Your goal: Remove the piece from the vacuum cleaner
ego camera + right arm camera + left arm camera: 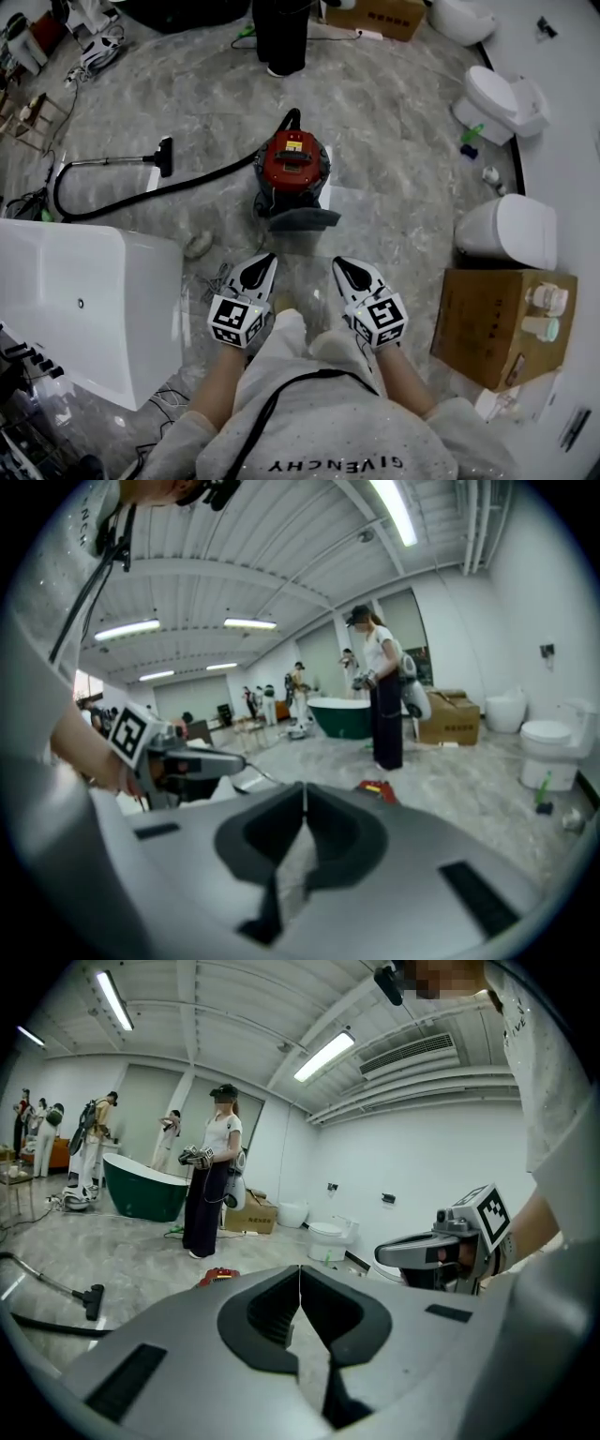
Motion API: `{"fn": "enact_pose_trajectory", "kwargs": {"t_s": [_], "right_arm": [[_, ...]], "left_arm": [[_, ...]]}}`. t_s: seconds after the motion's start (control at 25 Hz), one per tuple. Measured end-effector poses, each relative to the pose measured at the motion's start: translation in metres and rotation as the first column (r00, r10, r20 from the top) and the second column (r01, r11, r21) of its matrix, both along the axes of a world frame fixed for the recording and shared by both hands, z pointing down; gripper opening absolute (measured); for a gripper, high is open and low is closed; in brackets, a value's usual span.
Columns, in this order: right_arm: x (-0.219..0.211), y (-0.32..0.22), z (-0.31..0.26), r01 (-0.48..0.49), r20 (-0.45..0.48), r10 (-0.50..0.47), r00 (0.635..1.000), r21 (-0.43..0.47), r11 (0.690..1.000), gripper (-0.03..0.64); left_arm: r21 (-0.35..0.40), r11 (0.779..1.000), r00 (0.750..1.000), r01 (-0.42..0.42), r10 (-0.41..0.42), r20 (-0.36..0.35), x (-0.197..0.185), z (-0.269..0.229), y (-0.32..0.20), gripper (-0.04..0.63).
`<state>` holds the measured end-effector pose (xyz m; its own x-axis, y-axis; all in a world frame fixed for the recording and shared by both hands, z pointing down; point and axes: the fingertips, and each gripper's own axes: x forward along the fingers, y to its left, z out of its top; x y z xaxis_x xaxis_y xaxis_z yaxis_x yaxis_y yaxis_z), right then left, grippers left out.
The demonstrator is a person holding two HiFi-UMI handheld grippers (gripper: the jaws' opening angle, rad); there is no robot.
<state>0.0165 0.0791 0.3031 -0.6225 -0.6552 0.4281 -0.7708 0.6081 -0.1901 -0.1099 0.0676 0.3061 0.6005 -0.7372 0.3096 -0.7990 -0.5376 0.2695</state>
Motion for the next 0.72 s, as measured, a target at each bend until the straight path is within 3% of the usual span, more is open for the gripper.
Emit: {"fn": "enact_pose_trajectory", "kwargs": {"t_s": [0.44, 0.72], "right_arm": [[0.02, -0.046, 0.053, -0.009, -0.062, 0.005, 0.998, -0.067, 0.998, 0.015], [0.023, -0.078, 0.12, 0.074, -0.068, -0.085, 0.994, -0.153, 0.986, 0.015]], "left_arm": [[-0.061, 0.994, 0.995, -0.093, 0.09, -0.046, 0.031, 0.047, -0.054, 0.023], [-0.109, 0.992, 0.998, -0.056, 0.055, -0.01, 0.041, 0.096, -0.087, 0.023]]}}
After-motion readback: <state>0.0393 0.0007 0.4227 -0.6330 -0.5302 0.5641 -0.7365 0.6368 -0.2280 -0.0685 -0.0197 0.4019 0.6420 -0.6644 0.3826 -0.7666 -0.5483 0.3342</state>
